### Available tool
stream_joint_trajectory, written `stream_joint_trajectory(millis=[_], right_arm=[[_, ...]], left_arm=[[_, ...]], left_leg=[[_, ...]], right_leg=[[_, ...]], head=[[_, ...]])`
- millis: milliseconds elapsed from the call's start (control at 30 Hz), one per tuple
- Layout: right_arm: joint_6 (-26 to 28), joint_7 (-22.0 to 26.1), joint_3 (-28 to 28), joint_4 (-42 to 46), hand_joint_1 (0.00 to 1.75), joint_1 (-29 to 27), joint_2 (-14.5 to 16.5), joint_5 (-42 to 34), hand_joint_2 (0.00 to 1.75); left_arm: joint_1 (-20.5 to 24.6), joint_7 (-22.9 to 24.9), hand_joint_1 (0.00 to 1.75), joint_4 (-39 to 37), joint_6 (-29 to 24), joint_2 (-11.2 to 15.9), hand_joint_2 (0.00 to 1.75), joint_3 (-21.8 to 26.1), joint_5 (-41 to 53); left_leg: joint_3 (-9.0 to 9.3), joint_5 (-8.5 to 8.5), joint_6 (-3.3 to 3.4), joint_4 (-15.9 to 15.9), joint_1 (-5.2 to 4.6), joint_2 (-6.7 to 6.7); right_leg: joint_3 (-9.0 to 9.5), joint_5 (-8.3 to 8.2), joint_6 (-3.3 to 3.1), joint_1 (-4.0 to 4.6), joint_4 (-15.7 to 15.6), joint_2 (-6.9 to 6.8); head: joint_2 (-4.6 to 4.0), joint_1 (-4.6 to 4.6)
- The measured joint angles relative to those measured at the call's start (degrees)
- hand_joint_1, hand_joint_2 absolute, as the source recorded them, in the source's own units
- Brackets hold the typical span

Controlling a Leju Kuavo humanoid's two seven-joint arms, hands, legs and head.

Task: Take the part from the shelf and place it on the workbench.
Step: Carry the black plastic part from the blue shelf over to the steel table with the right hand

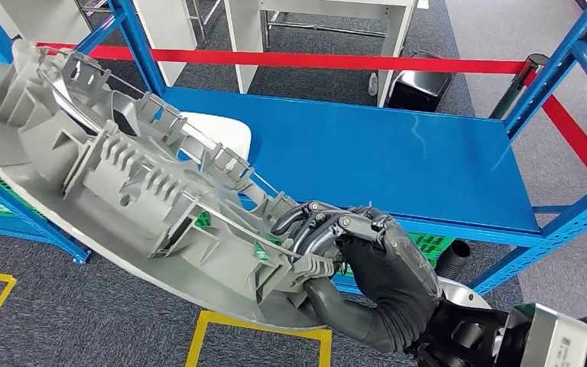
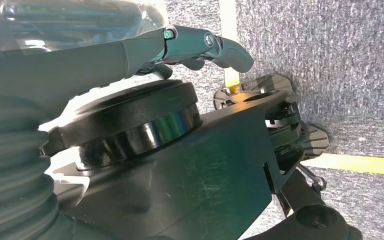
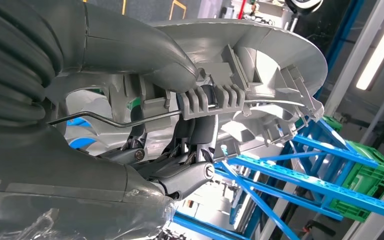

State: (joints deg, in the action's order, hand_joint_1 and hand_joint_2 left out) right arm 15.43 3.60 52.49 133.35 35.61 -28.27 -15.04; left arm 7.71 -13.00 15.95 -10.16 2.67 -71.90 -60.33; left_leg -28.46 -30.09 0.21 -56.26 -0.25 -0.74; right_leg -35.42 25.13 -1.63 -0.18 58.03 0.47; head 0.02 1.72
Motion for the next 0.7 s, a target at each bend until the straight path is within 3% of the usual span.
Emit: stream_joint_trajectory(millis=[700], right_arm=[[0.9, -0.5, -0.7, 0.0, 1.75, -0.4, 0.3, 0.0, 1.75]], left_arm=[[-0.1, -0.4, 0.0, -0.1, 1.4, 0.0, 1.75, 0.1, -1.3]], left_leg=[[0.0, 0.0, 0.0, 0.0, 0.0, 0.0]], right_leg=[[0.0, 0.0, 0.0, 0.0, 0.0, 0.0]], head=[[0.0, -0.01]])
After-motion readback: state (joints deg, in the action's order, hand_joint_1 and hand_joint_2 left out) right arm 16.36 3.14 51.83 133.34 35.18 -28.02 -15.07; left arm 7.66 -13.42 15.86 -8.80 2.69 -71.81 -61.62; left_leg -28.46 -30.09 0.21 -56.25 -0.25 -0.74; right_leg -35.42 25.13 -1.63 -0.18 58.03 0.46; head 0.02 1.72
